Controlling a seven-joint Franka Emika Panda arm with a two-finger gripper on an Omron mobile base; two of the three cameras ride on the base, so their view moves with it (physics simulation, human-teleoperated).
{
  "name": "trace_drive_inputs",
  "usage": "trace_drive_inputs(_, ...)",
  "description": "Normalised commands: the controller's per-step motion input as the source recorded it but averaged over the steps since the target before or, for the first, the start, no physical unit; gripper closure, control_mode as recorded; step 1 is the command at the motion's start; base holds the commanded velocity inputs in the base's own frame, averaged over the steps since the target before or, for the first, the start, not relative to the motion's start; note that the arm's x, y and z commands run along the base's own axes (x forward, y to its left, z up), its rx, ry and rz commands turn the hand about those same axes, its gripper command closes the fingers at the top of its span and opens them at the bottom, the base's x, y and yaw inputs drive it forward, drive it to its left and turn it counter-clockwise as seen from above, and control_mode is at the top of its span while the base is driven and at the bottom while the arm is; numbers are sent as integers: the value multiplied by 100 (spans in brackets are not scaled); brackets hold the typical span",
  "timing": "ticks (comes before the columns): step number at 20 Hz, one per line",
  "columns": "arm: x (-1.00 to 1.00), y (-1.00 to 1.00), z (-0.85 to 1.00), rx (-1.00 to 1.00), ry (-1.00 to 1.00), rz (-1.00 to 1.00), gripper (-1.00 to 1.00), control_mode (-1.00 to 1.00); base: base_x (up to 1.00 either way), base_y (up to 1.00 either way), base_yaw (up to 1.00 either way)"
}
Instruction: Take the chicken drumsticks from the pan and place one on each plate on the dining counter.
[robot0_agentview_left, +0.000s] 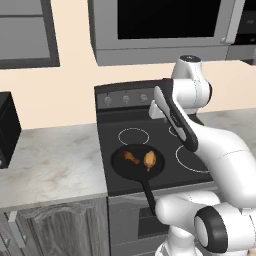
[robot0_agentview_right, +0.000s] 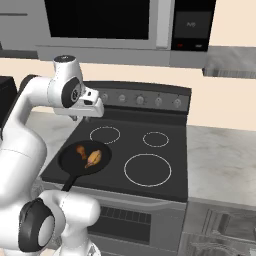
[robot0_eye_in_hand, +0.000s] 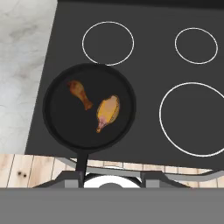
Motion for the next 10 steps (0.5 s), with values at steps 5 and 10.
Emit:
trace_drive_inputs(5,0,0,-18,0,2,0,-100,-100,0,0,0)
trace_drive_inputs(10,0,5,-40,0,6,0,-100,-100,0,0,0)
